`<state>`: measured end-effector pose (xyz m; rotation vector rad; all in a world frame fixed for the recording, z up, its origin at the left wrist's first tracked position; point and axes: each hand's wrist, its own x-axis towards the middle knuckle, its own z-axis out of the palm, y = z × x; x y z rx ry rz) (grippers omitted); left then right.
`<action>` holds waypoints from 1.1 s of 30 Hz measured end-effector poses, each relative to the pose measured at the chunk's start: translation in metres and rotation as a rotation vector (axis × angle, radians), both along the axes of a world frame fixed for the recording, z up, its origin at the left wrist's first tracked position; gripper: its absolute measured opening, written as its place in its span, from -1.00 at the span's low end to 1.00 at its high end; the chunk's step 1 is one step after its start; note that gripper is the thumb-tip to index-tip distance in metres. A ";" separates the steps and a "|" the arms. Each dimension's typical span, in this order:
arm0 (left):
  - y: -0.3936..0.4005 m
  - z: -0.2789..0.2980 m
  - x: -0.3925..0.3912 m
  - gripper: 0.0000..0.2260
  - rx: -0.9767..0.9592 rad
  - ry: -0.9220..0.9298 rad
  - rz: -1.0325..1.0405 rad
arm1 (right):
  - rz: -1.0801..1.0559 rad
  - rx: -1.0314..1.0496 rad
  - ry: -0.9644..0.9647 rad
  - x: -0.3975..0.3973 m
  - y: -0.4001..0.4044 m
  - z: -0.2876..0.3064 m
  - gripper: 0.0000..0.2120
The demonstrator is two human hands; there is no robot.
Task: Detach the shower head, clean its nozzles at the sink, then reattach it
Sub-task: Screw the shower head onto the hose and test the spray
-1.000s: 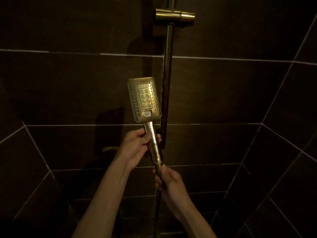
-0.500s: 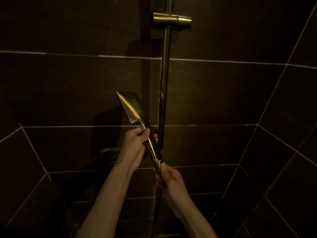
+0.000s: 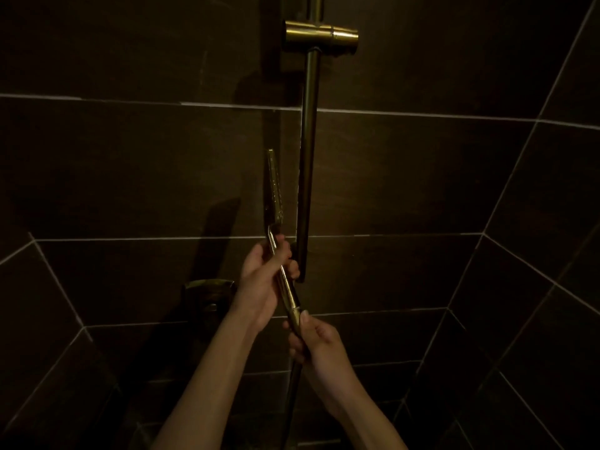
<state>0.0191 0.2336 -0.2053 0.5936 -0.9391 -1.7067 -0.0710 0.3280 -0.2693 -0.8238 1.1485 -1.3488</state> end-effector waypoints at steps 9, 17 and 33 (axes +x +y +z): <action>-0.005 0.004 0.003 -0.81 -0.024 -0.149 0.037 | -0.048 -0.009 0.138 0.000 0.002 -0.006 -0.72; -0.008 0.004 0.001 -0.75 0.046 -0.030 0.006 | -0.105 -0.033 0.096 0.004 0.002 -0.003 -0.68; 0.001 -0.002 0.001 -0.77 0.017 -0.075 -0.088 | 0.064 0.042 -0.456 -0.004 0.005 -0.018 -0.69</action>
